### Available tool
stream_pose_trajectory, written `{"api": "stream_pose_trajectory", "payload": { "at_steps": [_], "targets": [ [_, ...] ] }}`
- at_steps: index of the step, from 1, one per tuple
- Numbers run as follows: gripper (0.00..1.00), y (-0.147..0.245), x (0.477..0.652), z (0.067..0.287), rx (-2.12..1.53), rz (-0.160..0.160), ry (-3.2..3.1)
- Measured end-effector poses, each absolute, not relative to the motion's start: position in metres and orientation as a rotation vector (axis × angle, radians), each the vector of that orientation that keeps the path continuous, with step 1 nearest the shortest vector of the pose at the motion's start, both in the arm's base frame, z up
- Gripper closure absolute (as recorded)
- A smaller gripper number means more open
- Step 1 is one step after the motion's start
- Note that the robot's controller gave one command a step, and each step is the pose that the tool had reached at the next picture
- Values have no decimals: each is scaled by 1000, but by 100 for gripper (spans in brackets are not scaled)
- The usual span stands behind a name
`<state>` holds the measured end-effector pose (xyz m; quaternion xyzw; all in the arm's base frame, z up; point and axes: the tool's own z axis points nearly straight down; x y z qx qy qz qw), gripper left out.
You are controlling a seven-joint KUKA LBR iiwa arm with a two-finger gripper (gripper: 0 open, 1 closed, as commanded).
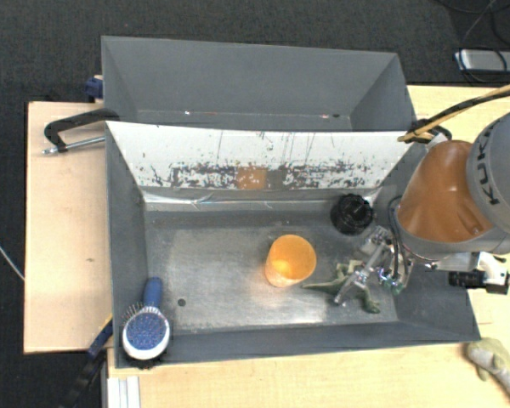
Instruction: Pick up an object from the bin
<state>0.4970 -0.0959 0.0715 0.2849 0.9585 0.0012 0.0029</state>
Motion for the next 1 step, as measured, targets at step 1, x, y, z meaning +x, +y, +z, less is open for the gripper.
{"api": "stream_pose_trajectory", "payload": {
  "at_steps": [1],
  "targets": [
    [100,-96,499,73,890,3,2998]
  ]
}}
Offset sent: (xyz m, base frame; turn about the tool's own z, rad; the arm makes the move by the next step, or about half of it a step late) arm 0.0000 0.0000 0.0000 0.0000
